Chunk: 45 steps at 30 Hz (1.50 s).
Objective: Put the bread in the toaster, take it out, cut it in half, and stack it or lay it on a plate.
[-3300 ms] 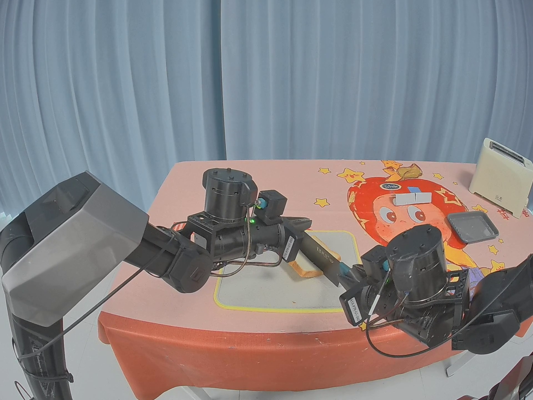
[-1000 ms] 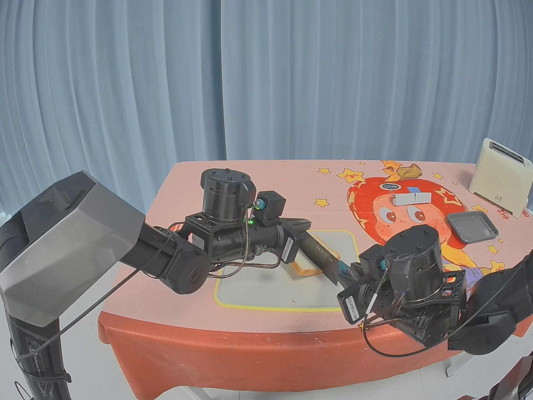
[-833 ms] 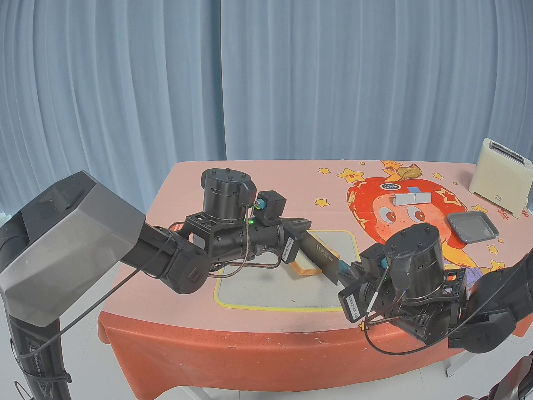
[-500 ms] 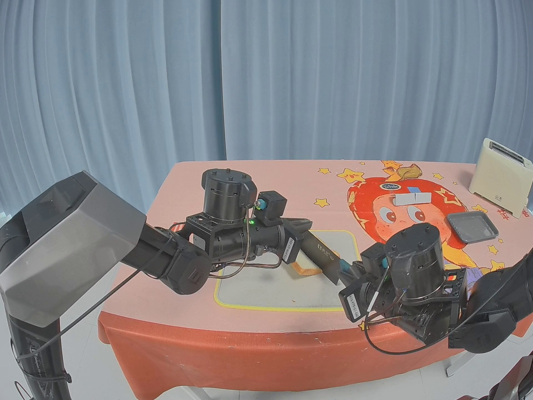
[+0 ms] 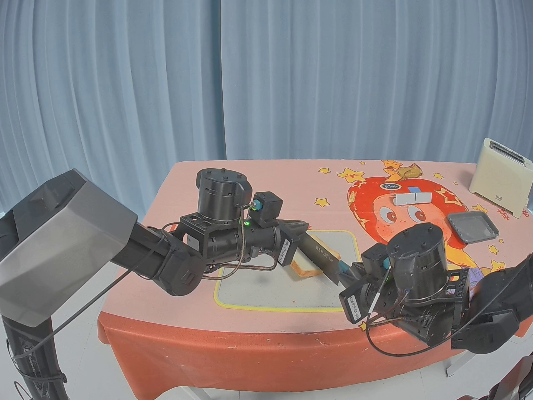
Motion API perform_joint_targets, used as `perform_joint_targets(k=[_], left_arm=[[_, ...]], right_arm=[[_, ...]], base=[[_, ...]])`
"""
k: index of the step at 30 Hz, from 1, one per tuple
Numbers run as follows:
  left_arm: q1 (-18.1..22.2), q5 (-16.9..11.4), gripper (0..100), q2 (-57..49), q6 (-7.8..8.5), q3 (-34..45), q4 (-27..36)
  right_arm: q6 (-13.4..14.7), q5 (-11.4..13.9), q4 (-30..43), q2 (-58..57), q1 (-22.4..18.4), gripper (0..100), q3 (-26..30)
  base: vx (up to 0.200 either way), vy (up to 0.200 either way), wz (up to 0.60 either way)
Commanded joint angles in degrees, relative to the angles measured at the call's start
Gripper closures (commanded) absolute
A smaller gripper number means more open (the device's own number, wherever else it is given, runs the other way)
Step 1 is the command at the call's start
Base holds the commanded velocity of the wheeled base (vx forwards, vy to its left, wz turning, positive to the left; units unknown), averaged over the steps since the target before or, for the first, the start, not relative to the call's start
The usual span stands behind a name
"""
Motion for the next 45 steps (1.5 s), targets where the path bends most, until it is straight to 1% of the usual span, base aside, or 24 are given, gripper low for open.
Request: perform_joint_targets(k=[1, 7, 11, 24, 30, 34, 37, 45], left_arm=[[-0.07, -0.03, 100, -0.27, -0.01, 0.20, -0.45], [0.11, 0.06, 100, -0.53, -0.01, 0.02, -0.45], [0.20, -0.12, 100, -1.41, -0.01, -0.59, -0.63], [0.02, -0.03, 100, -1.23, -0.18, -2.35, -0.63], [-0.07, 0.06, 100, -0.79, -0.18, -2.88, -0.54], [-0.15, 0.15, 100, -0.35, -0.09, -2.88, -0.54], [-0.15, 0.06, 100, -0.44, -0.09, -2.97, -0.54], [-0.42, 0.23, 100, 1.23, -0.09, -2.53, -0.54]], right_arm=[[0.00, -0.07, -0.25, -0.35, -0.13, 100, -0.12], [0.00, -0.07, -0.34, -0.88, 0.22, 100, -0.30], [-0.09, -0.07, -1.74, -0.79, -0.04, 100, -0.04], [-0.09, -0.07, -1.66, -0.09, 0.49, 100, 0.32], [-0.09, -0.07, -1.13, -1.14, 1.63, 100, 1.46], [-0.18, -0.16, -0.78, -2.63, 1.54, 100, 1.72], [-0.80, -0.07, -0.78, -2.72, 1.45, 100, 2.16], [-0.80, -0.07, -1.13, -2.02, 1.72, 100, 2.16]], base=[[0.000, 0.000, 0.00], [0.000, 0.000, 0.00], [0.000, 0.000, 0.00], [0.000, 0.000, 0.00], [0.000, 0.000, 0.00], [0.000, 0.000, 0.00], [0.000, 0.000, 0.00], [0.000, 0.000, 0.00]])
